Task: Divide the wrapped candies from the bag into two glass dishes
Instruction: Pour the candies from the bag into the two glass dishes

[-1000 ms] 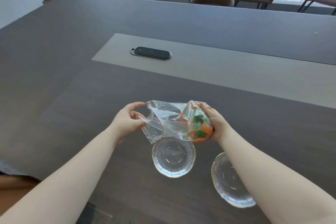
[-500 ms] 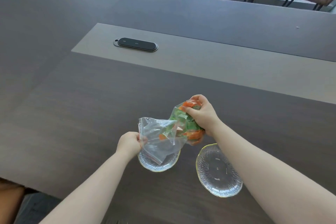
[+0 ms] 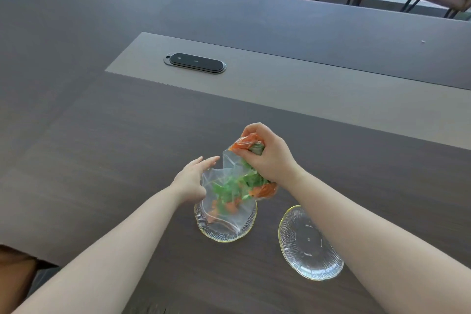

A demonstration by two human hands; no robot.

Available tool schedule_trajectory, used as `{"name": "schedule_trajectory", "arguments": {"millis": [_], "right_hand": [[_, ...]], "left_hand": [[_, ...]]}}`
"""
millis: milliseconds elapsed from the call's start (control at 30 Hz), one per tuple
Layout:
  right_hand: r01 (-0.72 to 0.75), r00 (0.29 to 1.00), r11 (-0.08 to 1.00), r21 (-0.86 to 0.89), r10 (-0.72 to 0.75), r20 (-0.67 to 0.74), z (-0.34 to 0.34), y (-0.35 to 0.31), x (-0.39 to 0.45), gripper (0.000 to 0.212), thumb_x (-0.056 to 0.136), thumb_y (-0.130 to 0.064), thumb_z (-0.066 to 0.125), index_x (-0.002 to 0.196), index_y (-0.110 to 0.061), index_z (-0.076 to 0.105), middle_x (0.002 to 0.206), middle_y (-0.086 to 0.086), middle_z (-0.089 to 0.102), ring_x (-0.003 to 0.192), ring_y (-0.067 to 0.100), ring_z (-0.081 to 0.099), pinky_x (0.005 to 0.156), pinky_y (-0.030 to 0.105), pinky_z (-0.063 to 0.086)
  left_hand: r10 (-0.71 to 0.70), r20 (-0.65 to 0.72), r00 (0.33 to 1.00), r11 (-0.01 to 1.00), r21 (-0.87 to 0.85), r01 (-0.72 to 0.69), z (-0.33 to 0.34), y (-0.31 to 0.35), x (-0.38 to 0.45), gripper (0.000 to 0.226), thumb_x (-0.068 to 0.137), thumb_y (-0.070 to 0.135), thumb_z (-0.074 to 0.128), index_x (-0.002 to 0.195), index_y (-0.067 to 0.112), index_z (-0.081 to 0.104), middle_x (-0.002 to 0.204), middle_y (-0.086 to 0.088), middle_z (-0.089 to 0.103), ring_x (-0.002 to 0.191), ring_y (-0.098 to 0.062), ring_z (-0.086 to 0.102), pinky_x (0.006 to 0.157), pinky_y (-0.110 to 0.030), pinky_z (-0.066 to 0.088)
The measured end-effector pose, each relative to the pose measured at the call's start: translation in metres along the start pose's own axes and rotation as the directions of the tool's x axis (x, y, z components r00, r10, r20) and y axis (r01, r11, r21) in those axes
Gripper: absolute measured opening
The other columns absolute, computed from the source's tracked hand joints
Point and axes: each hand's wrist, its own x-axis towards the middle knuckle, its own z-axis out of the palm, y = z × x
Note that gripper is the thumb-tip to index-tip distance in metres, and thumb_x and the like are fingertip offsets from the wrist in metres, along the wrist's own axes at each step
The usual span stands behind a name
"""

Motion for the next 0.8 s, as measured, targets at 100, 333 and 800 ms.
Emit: {"name": "schedule_trajectory", "arguments": {"millis": [100,333,800], "right_hand": [[0.144,0.989,0.985,-0.097,-0.141,0.034,0.003,-0.009,-0.001,0.023,0.076,-0.027,0.074,0.094,-0.022,0.06,0.088,-0.009,0.066,0.086,0.011,0.061,0.082,0.028,0.05],[0.247,0.968,0.957,-0.15,-0.252,-0.012,0.002,-0.018,0.0,0.02,0.078,-0.024,0.071,0.096,-0.02,0.062,0.093,-0.012,0.061,0.088,0.011,0.059,0.083,0.033,0.051],[0.32,0.931,0.942,-0.102,-0.332,-0.148,-0.018,-0.036,-0.005,0.021,0.077,-0.018,0.075,0.094,-0.013,0.063,0.088,-0.011,0.061,0.086,0.012,0.06,0.082,0.03,0.051]], "left_hand": [[0.039,0.016,0.999,0.982,0.184,-0.041,-0.003,0.004,0.004,0.06,0.078,0.015,0.057,0.131,0.04,0.043,0.133,0.02,0.054,0.144,-0.01,0.021,0.116,-0.041,0.024],[0.015,-0.18,0.984,0.986,0.165,0.015,-0.006,0.009,-0.002,0.018,0.081,0.021,0.06,0.086,0.025,0.077,0.096,0.009,0.071,0.121,-0.01,0.048,0.094,-0.028,0.043],[-0.06,-0.242,0.969,0.998,0.022,0.067,-0.028,0.025,-0.022,0.013,0.075,0.016,0.065,0.08,0.017,0.078,0.093,-0.001,0.076,0.09,-0.016,0.064,0.082,-0.024,0.047]]}}
